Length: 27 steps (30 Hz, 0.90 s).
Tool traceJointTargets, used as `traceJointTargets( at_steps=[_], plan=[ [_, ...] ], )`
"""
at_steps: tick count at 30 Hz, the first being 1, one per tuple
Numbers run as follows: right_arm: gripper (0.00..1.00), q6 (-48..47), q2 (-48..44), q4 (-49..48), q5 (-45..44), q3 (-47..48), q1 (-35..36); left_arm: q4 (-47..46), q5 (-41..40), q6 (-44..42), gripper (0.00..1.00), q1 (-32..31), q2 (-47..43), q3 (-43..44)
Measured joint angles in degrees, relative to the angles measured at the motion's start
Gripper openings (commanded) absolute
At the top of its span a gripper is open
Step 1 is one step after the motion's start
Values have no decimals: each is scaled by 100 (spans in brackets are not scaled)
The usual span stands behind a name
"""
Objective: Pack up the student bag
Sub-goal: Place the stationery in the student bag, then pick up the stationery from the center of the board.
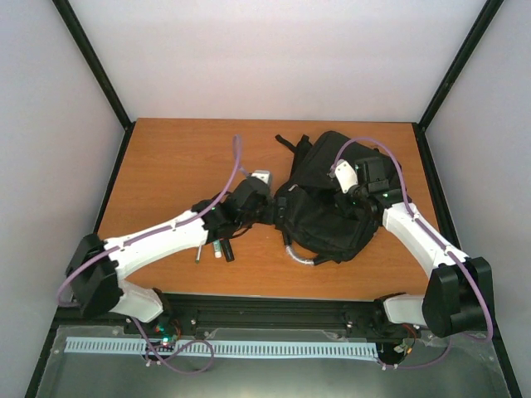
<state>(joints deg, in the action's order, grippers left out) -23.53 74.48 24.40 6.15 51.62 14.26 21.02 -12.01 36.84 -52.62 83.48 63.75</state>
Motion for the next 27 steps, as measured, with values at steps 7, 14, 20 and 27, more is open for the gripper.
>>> traceJointTargets(
  at_steps=[7, 14, 20, 27],
  plan=[
    [3, 0, 0, 2, 2, 0, -4, 358, -597, -249, 100, 780, -1069, -951],
    [3, 0, 0, 13, 11, 0, -4, 2092, -2138, 562, 100, 922, -973, -577],
    [3, 0, 0, 20, 15, 0, -4, 2428, -2100, 420, 92, 951, -933, -992],
    [3, 0, 4, 24, 33, 0, -9, 2424, -940, 446, 71, 962, -1329, -1482]
  ],
)
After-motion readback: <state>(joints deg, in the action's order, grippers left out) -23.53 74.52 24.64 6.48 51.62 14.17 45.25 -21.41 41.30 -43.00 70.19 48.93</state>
